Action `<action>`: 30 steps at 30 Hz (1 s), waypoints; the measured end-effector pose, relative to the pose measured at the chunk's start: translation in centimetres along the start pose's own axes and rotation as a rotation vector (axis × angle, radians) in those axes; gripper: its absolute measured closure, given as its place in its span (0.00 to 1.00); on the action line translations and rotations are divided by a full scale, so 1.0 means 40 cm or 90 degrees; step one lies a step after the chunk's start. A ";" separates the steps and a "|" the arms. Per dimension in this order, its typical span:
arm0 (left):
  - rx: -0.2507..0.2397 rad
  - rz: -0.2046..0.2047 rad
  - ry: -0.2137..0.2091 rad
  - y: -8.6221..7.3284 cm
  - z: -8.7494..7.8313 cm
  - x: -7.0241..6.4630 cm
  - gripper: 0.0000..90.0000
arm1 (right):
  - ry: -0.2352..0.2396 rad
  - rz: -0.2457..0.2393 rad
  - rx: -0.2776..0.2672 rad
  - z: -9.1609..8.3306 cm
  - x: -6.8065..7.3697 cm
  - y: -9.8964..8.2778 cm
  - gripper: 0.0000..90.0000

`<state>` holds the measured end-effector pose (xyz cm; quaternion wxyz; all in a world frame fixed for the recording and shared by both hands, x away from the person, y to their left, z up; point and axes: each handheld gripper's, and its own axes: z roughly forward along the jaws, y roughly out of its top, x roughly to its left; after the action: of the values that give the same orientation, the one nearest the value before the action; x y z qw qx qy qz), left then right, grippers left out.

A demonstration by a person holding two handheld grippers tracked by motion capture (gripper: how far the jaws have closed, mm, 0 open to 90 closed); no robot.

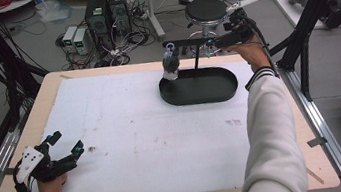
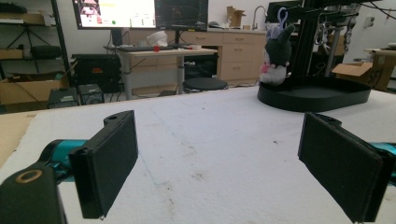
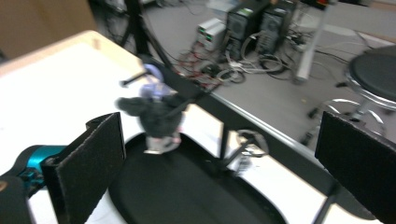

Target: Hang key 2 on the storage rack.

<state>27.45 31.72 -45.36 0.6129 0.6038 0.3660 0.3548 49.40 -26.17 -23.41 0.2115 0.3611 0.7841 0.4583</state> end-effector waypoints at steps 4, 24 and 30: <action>0.000 -0.004 0.000 0.000 0.000 0.001 0.14 | 0.021 -0.013 -0.051 -0.049 0.038 -0.017 0.01; 0.001 -0.004 0.000 0.000 0.000 0.001 0.14 | -0.021 -0.047 -0.212 -0.225 0.246 -0.354 0.01; 0.000 -0.005 0.000 0.000 0.000 0.002 0.14 | -0.053 -0.041 -0.227 -0.207 0.282 -0.458 0.01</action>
<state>27.46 31.78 -45.36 0.6142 0.6024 0.3683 0.3525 29.74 -28.13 -35.32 0.3194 0.3111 0.6921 0.5677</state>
